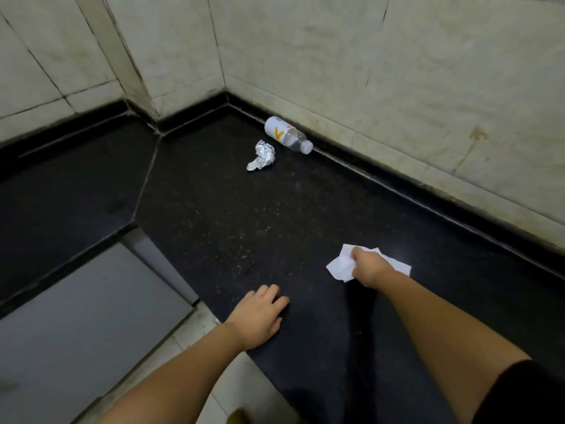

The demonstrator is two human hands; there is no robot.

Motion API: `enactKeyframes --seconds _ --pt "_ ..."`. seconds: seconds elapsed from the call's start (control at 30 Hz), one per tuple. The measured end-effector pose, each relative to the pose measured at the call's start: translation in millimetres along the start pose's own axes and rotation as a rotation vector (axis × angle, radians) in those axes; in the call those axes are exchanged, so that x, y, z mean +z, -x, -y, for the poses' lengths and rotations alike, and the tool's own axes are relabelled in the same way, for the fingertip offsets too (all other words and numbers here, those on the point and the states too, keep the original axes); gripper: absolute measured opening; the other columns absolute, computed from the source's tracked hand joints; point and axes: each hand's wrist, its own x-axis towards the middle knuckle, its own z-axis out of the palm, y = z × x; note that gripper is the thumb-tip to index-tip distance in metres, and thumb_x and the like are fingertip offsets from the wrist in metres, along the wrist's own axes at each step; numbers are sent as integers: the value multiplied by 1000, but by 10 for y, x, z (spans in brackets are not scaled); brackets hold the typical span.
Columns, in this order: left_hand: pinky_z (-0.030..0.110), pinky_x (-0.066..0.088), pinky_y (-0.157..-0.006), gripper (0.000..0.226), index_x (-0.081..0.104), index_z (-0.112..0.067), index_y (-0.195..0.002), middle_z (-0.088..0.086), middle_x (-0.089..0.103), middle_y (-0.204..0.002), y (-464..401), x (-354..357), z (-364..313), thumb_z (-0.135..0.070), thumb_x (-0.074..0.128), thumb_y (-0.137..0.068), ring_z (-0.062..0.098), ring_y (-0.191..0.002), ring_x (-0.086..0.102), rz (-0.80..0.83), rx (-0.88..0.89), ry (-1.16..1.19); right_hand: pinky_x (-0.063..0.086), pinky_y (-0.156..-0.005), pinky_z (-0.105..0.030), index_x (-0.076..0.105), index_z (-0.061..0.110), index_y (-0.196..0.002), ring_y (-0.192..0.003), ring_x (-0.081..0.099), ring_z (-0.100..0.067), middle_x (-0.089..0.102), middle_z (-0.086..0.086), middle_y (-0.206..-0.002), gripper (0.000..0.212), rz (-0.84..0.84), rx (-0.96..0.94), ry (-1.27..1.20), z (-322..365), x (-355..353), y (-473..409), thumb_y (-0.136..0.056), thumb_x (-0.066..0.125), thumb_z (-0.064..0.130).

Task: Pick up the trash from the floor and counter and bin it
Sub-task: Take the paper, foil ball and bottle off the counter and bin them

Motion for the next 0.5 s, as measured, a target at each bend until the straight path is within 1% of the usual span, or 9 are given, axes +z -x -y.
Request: enactKeyframes --seconds 0.07,0.13,0.17,0.2,0.3,0.33,0.4,0.43,0.5 --pt "39 43 -96 41 39 -19 -136 8 41 -134 -66 -53 85 -32 38 -98 27 -117 45 22 52 24 45 -91 -35 55 7 -125 -115 57 -30 58 -15 -128 34 49 15 1 82 -82 -86 -92 46 13" --pt "40 47 -92 37 43 -20 -134 7 43 -129 -174 -116 203 -30 37 -98 25 -115 48 47 100 63 41 -80 -30 60 10 -112 -100 56 -24 59 -14 -126 26 42 9 -37 175 -168 -214 -92 44 12" --pt "40 48 -92 37 44 -21 -133 6 44 -128 -227 -167 248 -30 37 -99 24 -115 48 51 115 94 41 -77 -29 59 13 -105 -97 55 -24 60 -14 -124 21 20 -4 -73 218 -212 -273 -91 44 12" --pt "38 49 -93 36 44 -21 -134 5 45 -128 -295 -226 301 -29 37 -99 23 -115 49 42 118 124 41 -77 -30 58 13 -104 -98 56 -25 60 -14 -122 20 -7 -19 -103 266 -260 -330 -91 43 12" --pt "35 50 -94 36 45 -22 -133 2 48 -127 -678 -461 631 -28 38 -99 19 -117 51 -54 118 179 42 -84 -33 57 10 -117 -112 55 -30 56 -13 -124 27 -87 -37 -153 471 -468 -593 -94 42 14" --pt "35 51 -94 36 45 -22 -133 2 49 -126 -827 -546 765 -28 38 -99 18 -117 51 -87 116 189 43 -86 -34 57 11 -113 -112 55 -31 53 -13 -121 24 -121 -47 -166 545 -545 -684 -94 44 17" --pt "36 52 -93 35 46 -22 -132 1 49 -126 -1152 -705 1080 -28 39 -98 17 -117 51 -139 122 203 45 -88 -38 54 17 -94 -106 55 -32 47 -8 -107 8 -195 -48 -180 687 -699 -903 -91 49 23" --pt "37 52 -92 35 46 -22 -131 2 49 -126 -1308 -793 1236 -28 40 -98 18 -117 51 -156 129 206 46 -87 -39 49 20 -83 -102 55 -32 44 -6 -101 8 -222 -39 -183 756 -775 -1011 -89 52 25" --pt "40 51 -93 35 49 -19 -130 4 51 -125 -1641 -957 1568 -26 41 -96 21 -116 51 -194 141 183 46 -83 -40 39 24 -67 -95 54 -32 41 -4 -97 26 -275 -30 -195 904 -932 -1248 -86 56 24"
